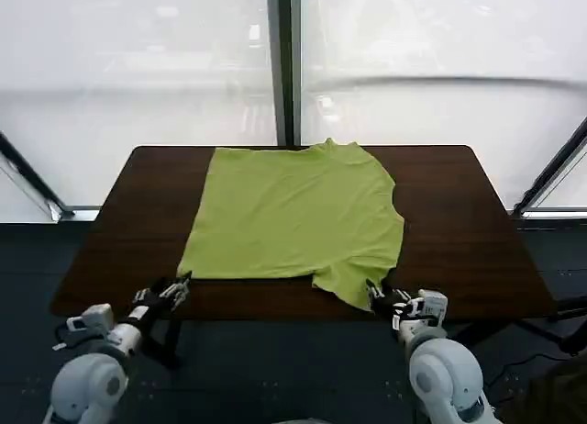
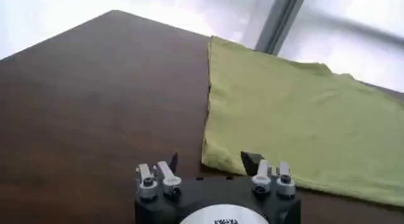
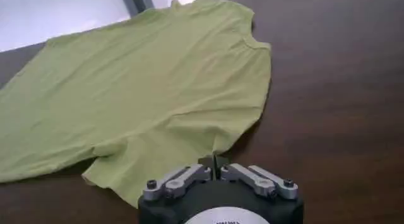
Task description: Fold and organize the clothes.
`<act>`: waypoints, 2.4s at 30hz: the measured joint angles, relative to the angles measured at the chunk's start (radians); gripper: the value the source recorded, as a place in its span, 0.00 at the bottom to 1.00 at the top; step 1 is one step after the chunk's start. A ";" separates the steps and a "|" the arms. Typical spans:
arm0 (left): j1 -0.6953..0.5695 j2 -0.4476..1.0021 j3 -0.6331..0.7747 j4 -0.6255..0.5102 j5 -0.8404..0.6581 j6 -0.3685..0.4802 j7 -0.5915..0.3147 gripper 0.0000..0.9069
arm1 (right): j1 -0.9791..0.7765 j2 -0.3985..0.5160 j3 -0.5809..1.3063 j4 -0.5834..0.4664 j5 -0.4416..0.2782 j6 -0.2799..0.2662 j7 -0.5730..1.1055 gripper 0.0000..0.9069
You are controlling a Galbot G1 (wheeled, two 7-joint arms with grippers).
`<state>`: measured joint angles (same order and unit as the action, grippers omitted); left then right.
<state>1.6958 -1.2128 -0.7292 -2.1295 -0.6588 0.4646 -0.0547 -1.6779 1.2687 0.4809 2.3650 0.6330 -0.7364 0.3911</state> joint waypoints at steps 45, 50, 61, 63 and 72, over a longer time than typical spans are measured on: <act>-0.340 0.042 0.060 0.145 -0.093 0.051 -0.034 0.00 | 0.584 0.034 -0.106 -0.469 0.017 0.109 -0.060 0.00; -0.393 0.051 0.075 0.193 -0.094 0.051 -0.033 0.00 | 0.611 0.043 -0.109 -0.512 -0.003 0.135 -0.072 0.00; -0.465 0.049 0.102 0.267 -0.075 0.050 -0.036 0.97 | 0.554 -0.018 -0.079 -0.438 -0.052 0.134 -0.214 0.97; -0.464 0.049 0.100 0.268 -0.064 0.044 -0.036 0.97 | 0.530 -0.043 -0.066 -0.402 -0.065 0.082 -0.213 0.97; -0.394 0.051 0.077 0.192 -0.029 0.041 -0.038 0.97 | 0.401 -0.173 -0.009 -0.295 -0.108 0.000 -0.267 0.97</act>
<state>1.3020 -1.1620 -0.6525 -1.9377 -0.6879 0.5056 -0.0924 -1.2771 1.0956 0.4718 2.0700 0.5246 -0.7360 0.1244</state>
